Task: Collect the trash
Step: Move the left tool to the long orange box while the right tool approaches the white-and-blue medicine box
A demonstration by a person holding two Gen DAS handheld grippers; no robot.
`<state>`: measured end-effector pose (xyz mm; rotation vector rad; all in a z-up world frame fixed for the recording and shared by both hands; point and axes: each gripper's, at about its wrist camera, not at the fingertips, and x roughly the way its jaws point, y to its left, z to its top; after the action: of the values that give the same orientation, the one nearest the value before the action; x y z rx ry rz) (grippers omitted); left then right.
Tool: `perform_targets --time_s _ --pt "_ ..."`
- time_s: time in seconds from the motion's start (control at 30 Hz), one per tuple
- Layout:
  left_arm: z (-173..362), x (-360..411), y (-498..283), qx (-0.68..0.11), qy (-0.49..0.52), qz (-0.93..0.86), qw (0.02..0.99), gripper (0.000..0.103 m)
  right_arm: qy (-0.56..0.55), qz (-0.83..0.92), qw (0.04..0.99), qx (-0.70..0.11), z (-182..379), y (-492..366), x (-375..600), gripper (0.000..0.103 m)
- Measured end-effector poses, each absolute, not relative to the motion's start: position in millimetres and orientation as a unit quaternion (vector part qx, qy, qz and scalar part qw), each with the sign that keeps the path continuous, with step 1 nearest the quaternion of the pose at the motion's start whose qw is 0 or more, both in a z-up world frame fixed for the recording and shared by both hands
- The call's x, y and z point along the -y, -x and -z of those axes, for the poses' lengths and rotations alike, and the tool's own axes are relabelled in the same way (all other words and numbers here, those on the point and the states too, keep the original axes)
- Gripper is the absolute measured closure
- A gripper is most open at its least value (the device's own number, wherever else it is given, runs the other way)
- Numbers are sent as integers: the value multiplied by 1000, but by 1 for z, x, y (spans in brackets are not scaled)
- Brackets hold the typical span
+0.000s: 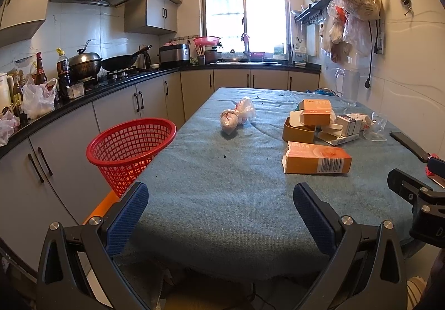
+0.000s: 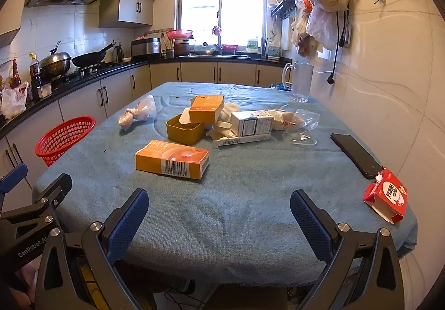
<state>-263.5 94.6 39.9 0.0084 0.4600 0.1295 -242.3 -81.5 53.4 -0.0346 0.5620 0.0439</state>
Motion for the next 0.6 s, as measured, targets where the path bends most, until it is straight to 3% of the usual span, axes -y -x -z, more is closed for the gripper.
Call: perform_targets --time_s 0.5,0.6 --pt "-48 -95 218 -292 26 48 955 1 -42 -57 950 -303 -55 215 117 0" --pt "-49 -94 190 -324 39 84 942 16 -50 -69 948 -308 -60 208 124 3"
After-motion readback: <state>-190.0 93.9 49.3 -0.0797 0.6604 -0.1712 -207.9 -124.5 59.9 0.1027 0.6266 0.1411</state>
